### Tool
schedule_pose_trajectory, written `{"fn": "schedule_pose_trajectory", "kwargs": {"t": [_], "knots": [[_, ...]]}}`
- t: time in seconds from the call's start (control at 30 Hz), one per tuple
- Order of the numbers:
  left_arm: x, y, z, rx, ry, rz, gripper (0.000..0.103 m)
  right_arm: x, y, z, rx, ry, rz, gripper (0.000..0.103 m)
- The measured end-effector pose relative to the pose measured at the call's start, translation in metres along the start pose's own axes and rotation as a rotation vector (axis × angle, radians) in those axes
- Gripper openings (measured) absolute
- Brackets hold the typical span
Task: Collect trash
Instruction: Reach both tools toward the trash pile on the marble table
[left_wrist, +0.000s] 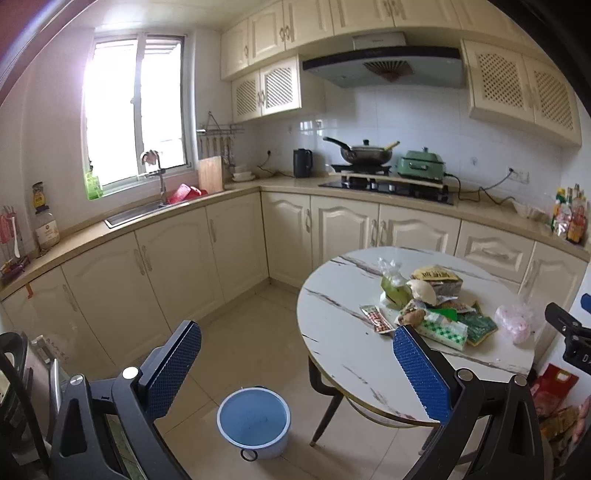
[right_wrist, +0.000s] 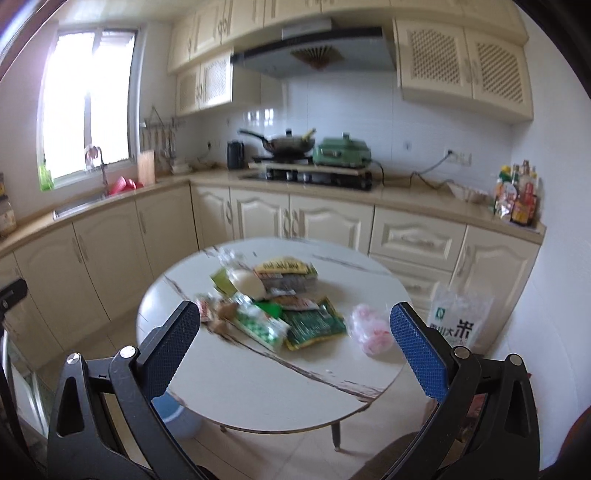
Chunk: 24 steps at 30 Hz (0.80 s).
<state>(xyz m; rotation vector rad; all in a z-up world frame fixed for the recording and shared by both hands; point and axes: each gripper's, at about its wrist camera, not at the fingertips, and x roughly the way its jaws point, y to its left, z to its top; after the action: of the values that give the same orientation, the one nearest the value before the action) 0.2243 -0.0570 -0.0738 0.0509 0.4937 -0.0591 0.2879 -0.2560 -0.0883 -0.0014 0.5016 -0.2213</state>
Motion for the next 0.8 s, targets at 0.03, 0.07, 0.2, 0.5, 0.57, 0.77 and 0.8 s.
{"fn": "schedule_pose_trajectory", "kwargs": {"t": [0.03,0.07,0.2,0.5,0.57,0.77,0.8], "knots": [[0.015,-0.006,0.004,0.007,0.026,-0.02,0.102,0.014,-0.005,-0.004,-0.005,0.028,-0.002,0.103],[0.026,-0.009,0.012,0.012,0.044,-0.037,0.102,0.028,-0.011,-0.008,-0.009,0.056,0.001,0.103],[0.09,-0.031,0.031,0.058,0.132,-0.136,0.102,0.077,-0.03,-0.022,-0.002,0.152,-0.004,0.103],[0.219,-0.061,0.05,0.107,0.313,-0.238,0.099,0.152,-0.057,-0.041,0.015,0.27,0.023,0.103],[0.245,-0.066,0.057,0.103,0.342,-0.253,0.091,0.164,-0.064,-0.041,0.023,0.282,0.022,0.103],[0.309,-0.077,0.073,0.077,0.396,-0.289,0.071,0.19,-0.077,-0.038,0.037,0.293,0.037,0.103],[0.316,-0.076,0.076,0.077,0.396,-0.294,0.07,0.193,-0.079,-0.037,0.036,0.293,0.039,0.103]]}}
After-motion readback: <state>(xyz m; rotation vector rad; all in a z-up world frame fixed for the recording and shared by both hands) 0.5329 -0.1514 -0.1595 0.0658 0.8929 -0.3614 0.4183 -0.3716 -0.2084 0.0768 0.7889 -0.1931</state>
